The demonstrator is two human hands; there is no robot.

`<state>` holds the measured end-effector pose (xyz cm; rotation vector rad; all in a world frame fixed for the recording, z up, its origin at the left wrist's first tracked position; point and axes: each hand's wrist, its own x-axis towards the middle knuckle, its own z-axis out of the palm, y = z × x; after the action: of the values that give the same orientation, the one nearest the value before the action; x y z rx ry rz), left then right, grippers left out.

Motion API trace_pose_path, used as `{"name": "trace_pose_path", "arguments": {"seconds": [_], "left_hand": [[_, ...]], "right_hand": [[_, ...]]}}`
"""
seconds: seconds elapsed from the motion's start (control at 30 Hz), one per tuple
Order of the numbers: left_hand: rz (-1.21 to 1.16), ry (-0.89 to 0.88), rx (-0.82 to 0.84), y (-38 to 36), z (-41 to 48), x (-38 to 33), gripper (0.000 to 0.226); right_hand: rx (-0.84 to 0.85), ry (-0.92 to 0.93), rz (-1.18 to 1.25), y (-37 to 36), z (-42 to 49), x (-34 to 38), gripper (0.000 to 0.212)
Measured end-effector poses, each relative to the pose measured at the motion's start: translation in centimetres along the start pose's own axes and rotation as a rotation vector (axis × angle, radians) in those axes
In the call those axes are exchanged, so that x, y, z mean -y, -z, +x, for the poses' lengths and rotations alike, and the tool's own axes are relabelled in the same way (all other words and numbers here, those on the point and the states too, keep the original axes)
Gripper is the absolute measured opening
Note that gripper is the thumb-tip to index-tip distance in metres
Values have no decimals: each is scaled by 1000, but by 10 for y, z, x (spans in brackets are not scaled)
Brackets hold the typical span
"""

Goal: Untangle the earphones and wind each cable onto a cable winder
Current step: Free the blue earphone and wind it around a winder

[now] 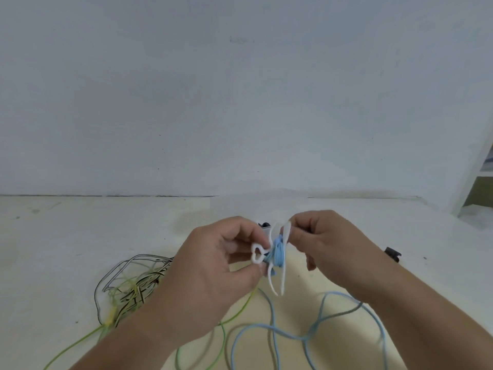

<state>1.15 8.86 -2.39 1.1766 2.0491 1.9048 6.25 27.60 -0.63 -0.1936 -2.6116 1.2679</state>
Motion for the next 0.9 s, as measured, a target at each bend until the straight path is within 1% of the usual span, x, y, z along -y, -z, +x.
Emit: {"name": "trace_pose_path", "arguments": {"seconds": [0.07,0.17,0.27,0.4,0.53,0.7,0.83,0.9], "left_hand": [[-72,-22,-74,1,2,1,21],[-113,-50,-172,2,3,1,23],[-93,-32,-208,2,2,0,23],[4,-10,-282,3,2,1,31],[103,-29,-337,6,5,3,33],[202,-73,-350,9,4,4,36],[179,-37,-311,11,4,-1,28],[167,-31,-319,12,4,-2,29]], "right_hand": [[97,-24,-27,-5,0,0,49],[212,-6,-11,-11,-2,2,42],[327,17,33,-15,-6,3,37],[434,50,108,-13,-9,6,32],[460,101,101,-10,-11,9,29],[444,116,123,-8,-12,12,30],[414,69,147,-4,-12,11,33],[404,65,168,-4,-12,11,35]]}}
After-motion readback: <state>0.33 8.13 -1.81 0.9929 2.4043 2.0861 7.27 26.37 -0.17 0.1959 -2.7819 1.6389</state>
